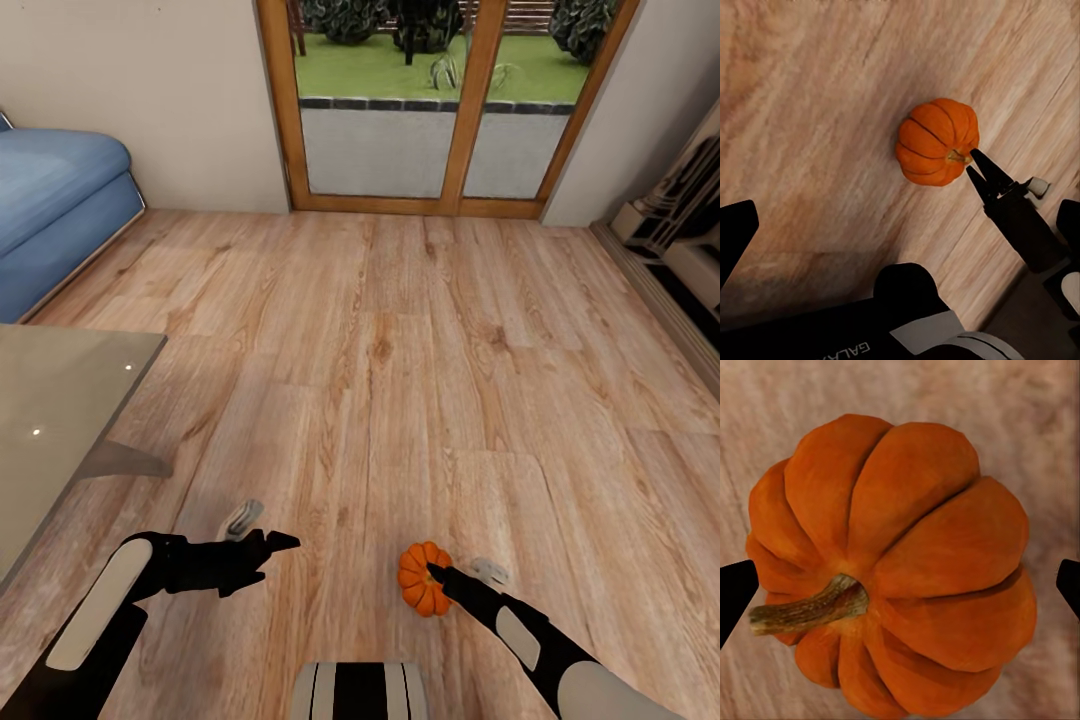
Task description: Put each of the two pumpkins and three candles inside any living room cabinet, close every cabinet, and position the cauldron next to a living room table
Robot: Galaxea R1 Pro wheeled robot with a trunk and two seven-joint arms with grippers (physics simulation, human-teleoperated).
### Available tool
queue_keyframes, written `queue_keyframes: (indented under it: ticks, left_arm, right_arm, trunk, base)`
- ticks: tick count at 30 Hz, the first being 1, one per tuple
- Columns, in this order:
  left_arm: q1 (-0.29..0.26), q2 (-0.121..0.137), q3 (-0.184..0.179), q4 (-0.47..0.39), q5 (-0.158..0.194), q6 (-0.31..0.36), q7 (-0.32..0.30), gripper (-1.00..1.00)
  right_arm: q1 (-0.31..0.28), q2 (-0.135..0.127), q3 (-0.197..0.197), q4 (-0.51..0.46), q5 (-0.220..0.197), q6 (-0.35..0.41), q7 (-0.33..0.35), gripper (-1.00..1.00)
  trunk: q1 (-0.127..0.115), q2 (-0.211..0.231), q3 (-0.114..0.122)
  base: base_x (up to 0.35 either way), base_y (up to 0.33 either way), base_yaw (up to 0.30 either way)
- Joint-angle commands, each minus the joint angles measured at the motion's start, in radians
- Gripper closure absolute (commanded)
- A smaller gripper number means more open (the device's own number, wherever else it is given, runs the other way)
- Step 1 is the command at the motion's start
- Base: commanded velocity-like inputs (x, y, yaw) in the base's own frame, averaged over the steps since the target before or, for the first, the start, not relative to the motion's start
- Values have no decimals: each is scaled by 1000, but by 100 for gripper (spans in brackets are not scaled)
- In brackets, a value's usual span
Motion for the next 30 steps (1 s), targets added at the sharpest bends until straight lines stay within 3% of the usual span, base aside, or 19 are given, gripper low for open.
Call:
queue_keyframes:
  ticks: [1,4,7,10,18,30]
  left_arm:
    - [-1,1,0,-1,10,-1,11,-100]
    - [-1,0,7,-1,10,-2,12,-100]
    - [-1,0,51,-1,12,-3,13,-100]
    - [-1,-1,71,-1,13,-2,13,-100]
    - [-1,-1,73,-1,13,-2,14,-100]
    - [-1,-1,72,-1,13,-2,14,-100]
  right_arm:
    - [0,-1,3,-1,-7,4,1,-100]
    - [0,-3,2,0,-7,4,1,-100]
    - [0,-5,1,1,-7,4,1,-100]
    - [0,-8,0,1,-7,4,1,-100]
    - [0,-16,-5,21,-9,1,1,-100]
    - [0,-15,-4,35,-9,-27,1,-100]
  trunk:
    - [0,0,-1]
    - [0,0,-1]
    - [0,0,-4]
    - [2,-1,-16]
    - [2,-1,-16]
    - [5,-3,-43]
  base:
    - [0,0,0]
    - [0,0,0]
    - [0,0,0]
    - [0,0,0]
    - [0,0,0]
    - [0,0,0]
